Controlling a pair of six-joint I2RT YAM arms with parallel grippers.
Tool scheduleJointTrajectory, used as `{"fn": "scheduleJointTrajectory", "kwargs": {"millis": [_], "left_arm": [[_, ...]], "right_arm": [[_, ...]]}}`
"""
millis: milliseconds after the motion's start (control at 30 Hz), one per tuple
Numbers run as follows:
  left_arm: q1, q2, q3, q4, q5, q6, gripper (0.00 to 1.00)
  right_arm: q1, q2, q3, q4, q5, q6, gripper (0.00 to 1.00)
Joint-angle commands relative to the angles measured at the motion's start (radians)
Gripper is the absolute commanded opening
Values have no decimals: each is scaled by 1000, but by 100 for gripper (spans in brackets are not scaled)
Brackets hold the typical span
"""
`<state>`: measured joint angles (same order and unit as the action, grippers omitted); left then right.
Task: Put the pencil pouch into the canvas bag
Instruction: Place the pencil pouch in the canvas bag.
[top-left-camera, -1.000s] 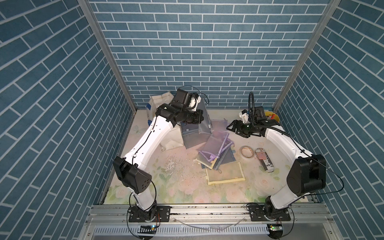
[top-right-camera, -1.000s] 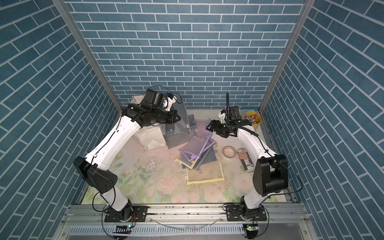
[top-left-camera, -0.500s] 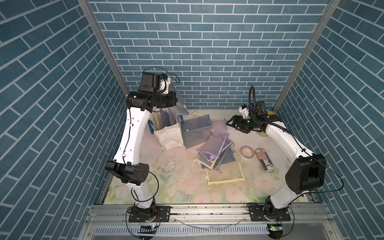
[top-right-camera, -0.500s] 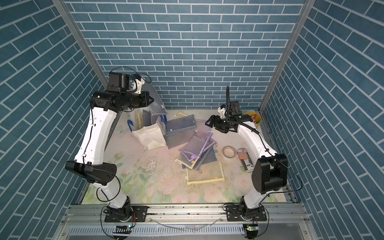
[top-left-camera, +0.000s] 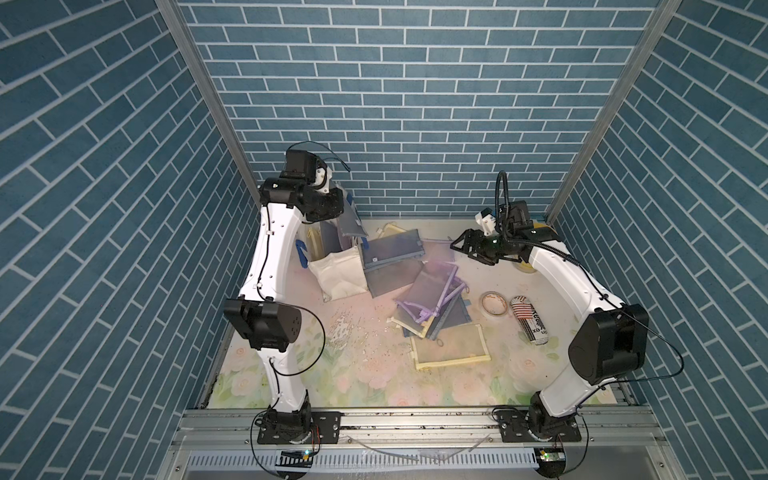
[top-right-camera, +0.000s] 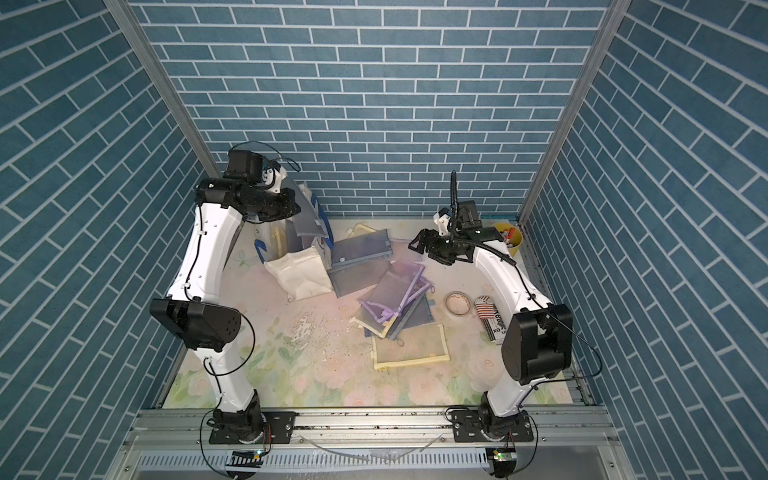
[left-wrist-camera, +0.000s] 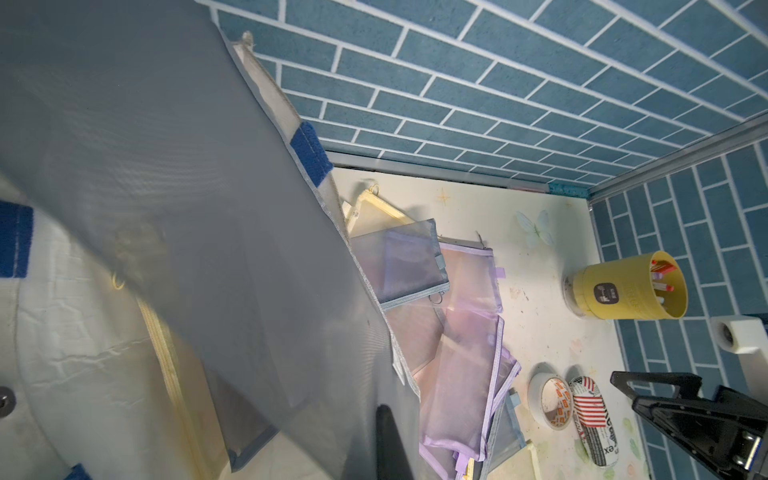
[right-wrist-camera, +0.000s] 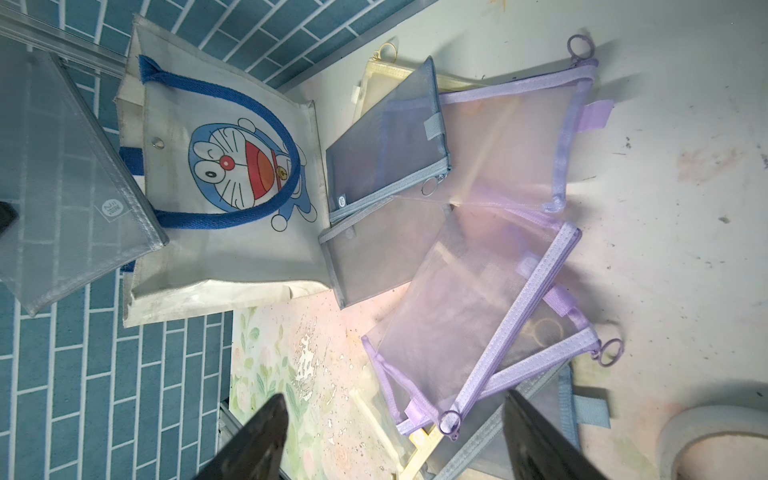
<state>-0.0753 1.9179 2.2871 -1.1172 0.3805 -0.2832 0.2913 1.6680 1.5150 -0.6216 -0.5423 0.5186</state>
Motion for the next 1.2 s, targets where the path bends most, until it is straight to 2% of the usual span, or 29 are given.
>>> {"fn": "scheduleJointTrajectory", "kwargs": {"millis": [0, 133, 367, 500, 633, 833, 1167], "left_arm": [[67, -75, -89, 130, 98, -64, 0], [97, -64, -83, 138, 104, -63, 0], [98, -46, -94, 97, 49, 1, 0], [95, -28, -124, 69, -3, 59, 0], [92, -17, -193, 90, -8, 91, 0], [72, 10, -222, 116, 43, 111, 0], [-18, 94, -200, 68, -5, 110, 0]], "right_arm": [[12, 24, 58, -22, -7, 1, 80], [25, 61, 111, -46, -5, -6, 80], [45, 112, 190, -68, 3, -4, 80], [53, 125, 200, -68, 4, 4, 79], [55, 136, 214, -75, 1, 8, 79], [57, 151, 240, -89, 1, 7, 79], [57, 143, 219, -78, 8, 14, 78]]}}
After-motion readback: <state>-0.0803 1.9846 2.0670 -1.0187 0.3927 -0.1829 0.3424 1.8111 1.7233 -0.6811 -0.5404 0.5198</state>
